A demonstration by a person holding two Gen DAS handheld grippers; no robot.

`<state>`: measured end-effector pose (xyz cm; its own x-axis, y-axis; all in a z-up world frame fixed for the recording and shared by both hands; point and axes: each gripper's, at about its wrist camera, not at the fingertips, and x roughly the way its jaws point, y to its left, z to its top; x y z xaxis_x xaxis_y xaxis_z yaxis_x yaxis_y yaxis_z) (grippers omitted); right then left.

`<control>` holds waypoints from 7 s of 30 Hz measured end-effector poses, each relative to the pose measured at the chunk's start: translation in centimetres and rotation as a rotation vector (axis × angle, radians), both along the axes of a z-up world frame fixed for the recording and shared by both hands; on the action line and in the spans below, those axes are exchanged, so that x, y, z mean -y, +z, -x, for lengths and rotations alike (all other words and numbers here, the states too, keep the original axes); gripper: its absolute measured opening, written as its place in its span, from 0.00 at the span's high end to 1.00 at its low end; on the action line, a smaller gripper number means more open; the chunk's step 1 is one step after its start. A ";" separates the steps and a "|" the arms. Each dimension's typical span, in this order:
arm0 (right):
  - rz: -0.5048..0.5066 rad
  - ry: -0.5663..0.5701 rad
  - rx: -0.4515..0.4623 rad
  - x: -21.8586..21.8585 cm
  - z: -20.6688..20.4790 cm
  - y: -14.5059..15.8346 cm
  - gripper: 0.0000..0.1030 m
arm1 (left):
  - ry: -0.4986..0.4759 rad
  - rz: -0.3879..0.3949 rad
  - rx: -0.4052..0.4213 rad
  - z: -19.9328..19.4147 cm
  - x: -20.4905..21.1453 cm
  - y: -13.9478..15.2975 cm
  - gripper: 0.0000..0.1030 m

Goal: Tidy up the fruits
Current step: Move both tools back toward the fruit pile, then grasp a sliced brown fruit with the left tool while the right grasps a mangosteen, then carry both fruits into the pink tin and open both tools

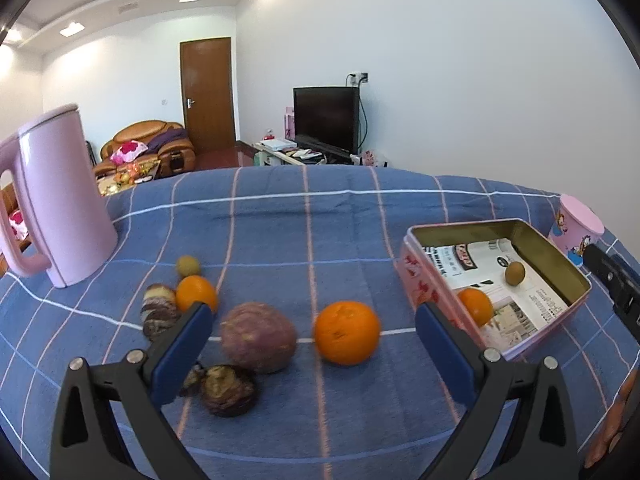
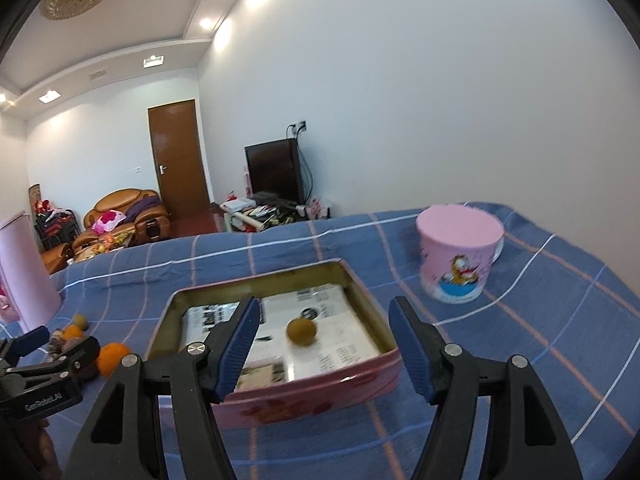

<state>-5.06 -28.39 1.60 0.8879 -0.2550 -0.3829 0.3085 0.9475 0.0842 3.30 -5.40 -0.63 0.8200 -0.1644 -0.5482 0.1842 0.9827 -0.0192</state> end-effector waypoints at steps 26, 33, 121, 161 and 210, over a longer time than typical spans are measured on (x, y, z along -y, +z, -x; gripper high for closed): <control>0.005 0.287 -0.123 -14.0 -4.3 -1.4 0.34 | 0.193 0.035 -0.036 -3.2 -15.8 -0.1 0.00; 0.022 0.412 -0.212 -18.1 -6.3 -2.4 0.40 | 0.227 0.074 -0.067 -4.0 -17.9 -0.3 0.00; -0.113 0.481 -0.169 -15.0 -5.1 -1.4 0.61 | -0.034 0.145 -0.141 -1.3 -12.8 -1.5 0.61; 0.016 0.178 -0.101 3.9 -4.7 0.3 0.61 | -0.262 0.211 -0.017 -0.3 7.3 2.1 0.61; -0.148 0.245 -0.231 6.0 -6.7 -2.2 0.60 | -0.287 0.086 -0.114 -1.5 13.5 -0.4 0.33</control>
